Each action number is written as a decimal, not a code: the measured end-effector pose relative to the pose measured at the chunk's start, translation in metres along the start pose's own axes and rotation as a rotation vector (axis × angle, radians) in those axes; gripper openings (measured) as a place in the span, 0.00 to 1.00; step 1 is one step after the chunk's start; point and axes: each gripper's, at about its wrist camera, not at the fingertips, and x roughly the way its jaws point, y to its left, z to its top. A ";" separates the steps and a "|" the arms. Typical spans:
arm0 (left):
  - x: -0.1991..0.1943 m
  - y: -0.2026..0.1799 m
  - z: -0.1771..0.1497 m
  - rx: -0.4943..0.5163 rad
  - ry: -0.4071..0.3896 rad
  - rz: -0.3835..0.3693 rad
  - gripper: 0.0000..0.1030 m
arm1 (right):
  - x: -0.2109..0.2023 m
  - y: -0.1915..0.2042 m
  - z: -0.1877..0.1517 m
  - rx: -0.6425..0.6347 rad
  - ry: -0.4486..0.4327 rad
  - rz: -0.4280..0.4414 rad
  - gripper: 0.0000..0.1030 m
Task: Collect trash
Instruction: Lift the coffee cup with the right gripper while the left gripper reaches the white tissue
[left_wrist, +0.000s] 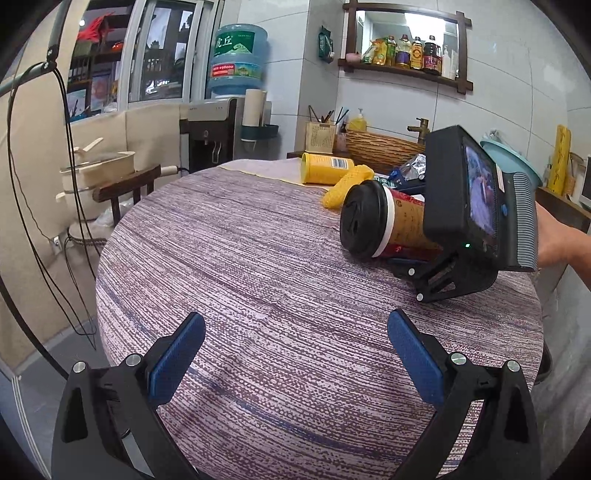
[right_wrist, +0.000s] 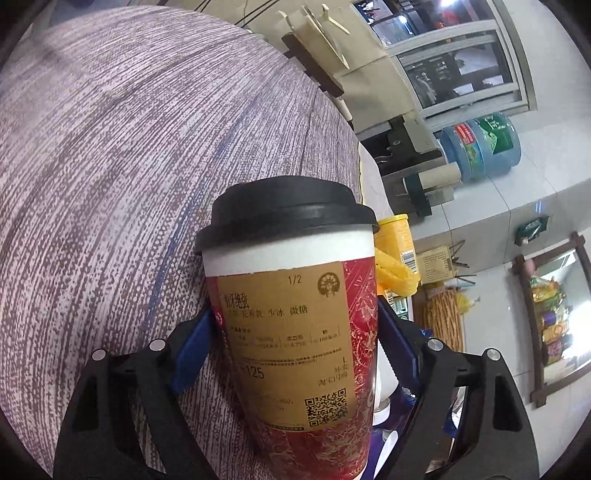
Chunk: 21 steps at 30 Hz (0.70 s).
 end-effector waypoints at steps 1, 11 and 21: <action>0.001 0.000 0.002 -0.003 0.000 -0.009 0.95 | -0.003 -0.004 0.001 0.028 -0.012 0.002 0.79; 0.009 -0.011 0.016 0.034 -0.017 -0.039 0.95 | -0.076 -0.056 -0.032 0.477 -0.184 0.049 0.78; 0.042 -0.049 0.044 0.137 0.026 -0.166 0.95 | -0.139 -0.095 -0.102 0.878 -0.302 0.056 0.77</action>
